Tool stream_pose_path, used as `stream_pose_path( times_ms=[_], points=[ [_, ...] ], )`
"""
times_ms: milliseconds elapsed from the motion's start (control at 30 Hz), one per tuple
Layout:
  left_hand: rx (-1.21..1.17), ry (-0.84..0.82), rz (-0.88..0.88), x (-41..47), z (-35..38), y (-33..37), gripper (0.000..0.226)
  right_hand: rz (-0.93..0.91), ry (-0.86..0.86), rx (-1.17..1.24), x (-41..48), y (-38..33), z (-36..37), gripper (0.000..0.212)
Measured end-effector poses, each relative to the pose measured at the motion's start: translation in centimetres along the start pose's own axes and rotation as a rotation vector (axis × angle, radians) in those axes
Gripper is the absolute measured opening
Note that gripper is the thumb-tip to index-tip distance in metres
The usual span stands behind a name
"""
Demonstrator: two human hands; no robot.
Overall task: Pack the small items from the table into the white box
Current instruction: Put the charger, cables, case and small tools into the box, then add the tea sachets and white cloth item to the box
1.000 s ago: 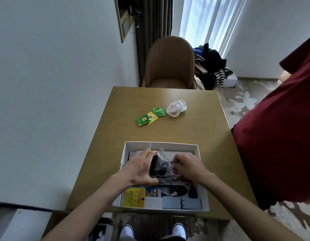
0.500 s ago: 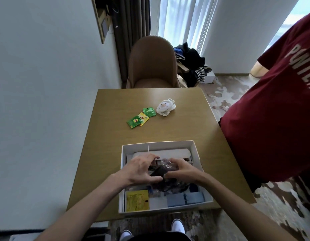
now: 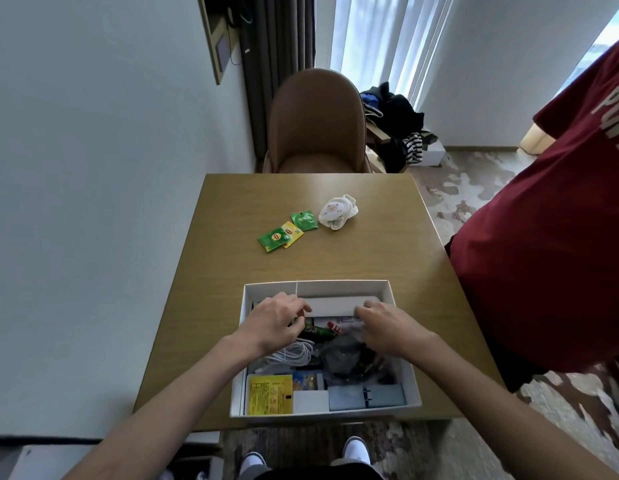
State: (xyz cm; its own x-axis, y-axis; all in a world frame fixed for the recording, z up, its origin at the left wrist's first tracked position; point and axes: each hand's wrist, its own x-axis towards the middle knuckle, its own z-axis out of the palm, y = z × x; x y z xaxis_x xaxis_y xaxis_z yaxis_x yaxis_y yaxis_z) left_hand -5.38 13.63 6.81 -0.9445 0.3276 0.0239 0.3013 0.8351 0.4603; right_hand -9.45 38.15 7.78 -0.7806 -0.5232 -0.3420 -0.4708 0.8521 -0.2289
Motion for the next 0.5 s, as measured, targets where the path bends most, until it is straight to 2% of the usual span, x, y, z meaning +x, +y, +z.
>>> stream_pose_path(
  times_ms=[133,300,367,500],
  points=[
    [0.029,0.035,-0.012,1.1,0.2,1.0,0.025,-0.067,0.097,0.066,0.4,1.3,-1.2,0.033],
    [0.058,0.091,-0.081,3.1,-0.6,1.6,0.020,-0.116,0.228,0.267,1.2,3.3,-3.3,0.018],
    [0.081,0.110,-0.115,4.2,-1.2,1.4,0.018,-0.117,0.238,0.377,2.2,4.0,-4.4,0.017],
    [0.080,0.155,-0.159,6.6,-2.8,0.1,0.016,-0.119,0.234,0.452,5.7,5.0,-6.2,0.019]
  ],
)
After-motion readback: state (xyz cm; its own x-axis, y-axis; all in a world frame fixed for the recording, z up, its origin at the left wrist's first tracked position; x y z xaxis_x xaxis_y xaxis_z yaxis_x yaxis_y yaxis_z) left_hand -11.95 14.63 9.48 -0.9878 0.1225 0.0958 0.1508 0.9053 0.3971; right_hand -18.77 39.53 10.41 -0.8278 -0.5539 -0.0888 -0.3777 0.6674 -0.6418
